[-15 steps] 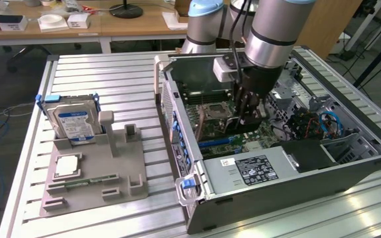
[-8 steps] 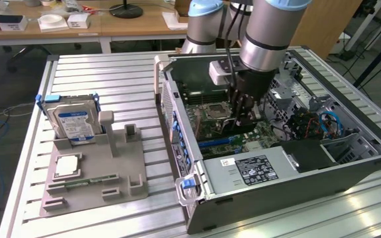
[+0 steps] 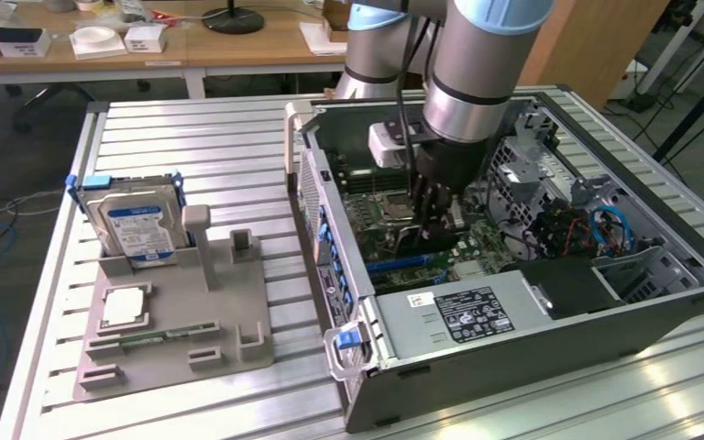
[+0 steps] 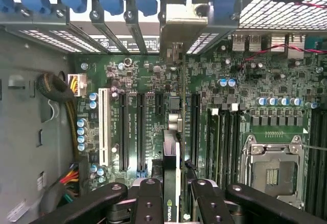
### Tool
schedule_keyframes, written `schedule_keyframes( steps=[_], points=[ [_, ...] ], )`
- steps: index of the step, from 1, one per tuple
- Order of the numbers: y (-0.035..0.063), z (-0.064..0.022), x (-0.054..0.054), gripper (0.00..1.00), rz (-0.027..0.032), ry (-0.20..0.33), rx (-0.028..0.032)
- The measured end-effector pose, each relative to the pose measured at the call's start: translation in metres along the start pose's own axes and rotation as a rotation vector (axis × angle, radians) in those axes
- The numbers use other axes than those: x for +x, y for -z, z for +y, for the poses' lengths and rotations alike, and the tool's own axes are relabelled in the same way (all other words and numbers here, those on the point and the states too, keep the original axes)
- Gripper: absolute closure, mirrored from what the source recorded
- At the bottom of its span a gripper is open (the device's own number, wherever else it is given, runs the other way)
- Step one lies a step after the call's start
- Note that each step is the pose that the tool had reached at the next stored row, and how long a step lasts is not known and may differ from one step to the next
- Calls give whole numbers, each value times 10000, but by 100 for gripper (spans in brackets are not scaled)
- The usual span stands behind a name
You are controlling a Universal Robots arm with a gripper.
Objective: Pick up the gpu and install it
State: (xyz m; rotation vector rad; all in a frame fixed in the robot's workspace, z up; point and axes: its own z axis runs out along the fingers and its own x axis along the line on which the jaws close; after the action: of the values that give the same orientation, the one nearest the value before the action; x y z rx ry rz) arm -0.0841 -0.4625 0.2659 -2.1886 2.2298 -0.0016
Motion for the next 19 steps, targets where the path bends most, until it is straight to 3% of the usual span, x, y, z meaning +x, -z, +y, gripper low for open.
schedule_keyframes(
  steps=[19],
  points=[
    [-83,40,-8,74,-4,-8,6]
  ],
)
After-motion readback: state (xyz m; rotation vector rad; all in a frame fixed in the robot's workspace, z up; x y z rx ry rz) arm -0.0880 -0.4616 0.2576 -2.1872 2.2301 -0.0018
